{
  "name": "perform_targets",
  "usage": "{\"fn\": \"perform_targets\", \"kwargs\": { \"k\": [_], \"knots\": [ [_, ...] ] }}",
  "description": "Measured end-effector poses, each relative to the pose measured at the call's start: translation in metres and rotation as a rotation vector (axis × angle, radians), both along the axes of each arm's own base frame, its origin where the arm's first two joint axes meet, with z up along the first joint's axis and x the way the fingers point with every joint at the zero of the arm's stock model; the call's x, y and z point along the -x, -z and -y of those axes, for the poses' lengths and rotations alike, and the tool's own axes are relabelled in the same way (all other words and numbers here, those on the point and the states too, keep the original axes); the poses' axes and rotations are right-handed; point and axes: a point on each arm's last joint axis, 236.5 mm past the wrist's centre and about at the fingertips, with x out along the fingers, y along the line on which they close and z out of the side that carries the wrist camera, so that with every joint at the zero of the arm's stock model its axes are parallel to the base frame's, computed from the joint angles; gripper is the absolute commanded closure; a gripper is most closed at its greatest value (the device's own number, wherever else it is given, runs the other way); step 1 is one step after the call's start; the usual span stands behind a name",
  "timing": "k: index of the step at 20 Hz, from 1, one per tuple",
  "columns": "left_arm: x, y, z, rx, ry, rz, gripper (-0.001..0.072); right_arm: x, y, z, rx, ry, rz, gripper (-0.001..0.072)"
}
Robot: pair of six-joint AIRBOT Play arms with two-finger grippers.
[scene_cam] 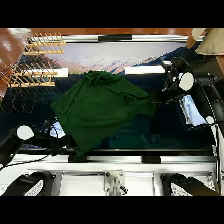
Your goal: Fold the shirts.
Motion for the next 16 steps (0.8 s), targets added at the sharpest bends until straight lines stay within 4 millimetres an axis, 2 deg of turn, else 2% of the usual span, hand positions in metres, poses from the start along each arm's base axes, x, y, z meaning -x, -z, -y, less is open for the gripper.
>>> {"fn": "perform_targets", "kwargs": {
  "k": [8,10,11,13,14,15,16],
  "knots": [
    [-0.017,0.032,0.011,0.023,-0.037,0.012,0.0011,-0.003,-0.001,0.0,0.0,0.0,0.012,0.063],
    [-0.021,0.038,0.017,0.03,-0.047,0.015,0.0189,-0.005,-0.002,0.0,-0.003,0.002,0.025,0.063],
    [-0.023,0.04,0.019,0.033,-0.051,0.015,0.0321,-0.006,-0.002,-0.001,-0.003,0.002,0.028,0.063],
    [-0.03,0.044,0.022,0.032,-0.064,0.033,0.0365,-0.008,-0.003,-0.001,-0.005,0.003,0.034,0.063],
    [-0.033,0.045,0.022,0.031,-0.071,0.043,0.0542,-0.009,-0.003,-0.001,-0.005,0.003,0.039,0.063],
    [-0.036,0.046,0.022,0.027,-0.073,0.053,0.0669,-0.009,-0.003,-0.001,-0.006,0.003,0.04,0.063],
    [-0.038,0.046,0.022,0.025,-0.076,0.061,0.0678,-0.009,-0.004,-0.001,-0.006,0.003,0.042,0.063]
  ]
}}
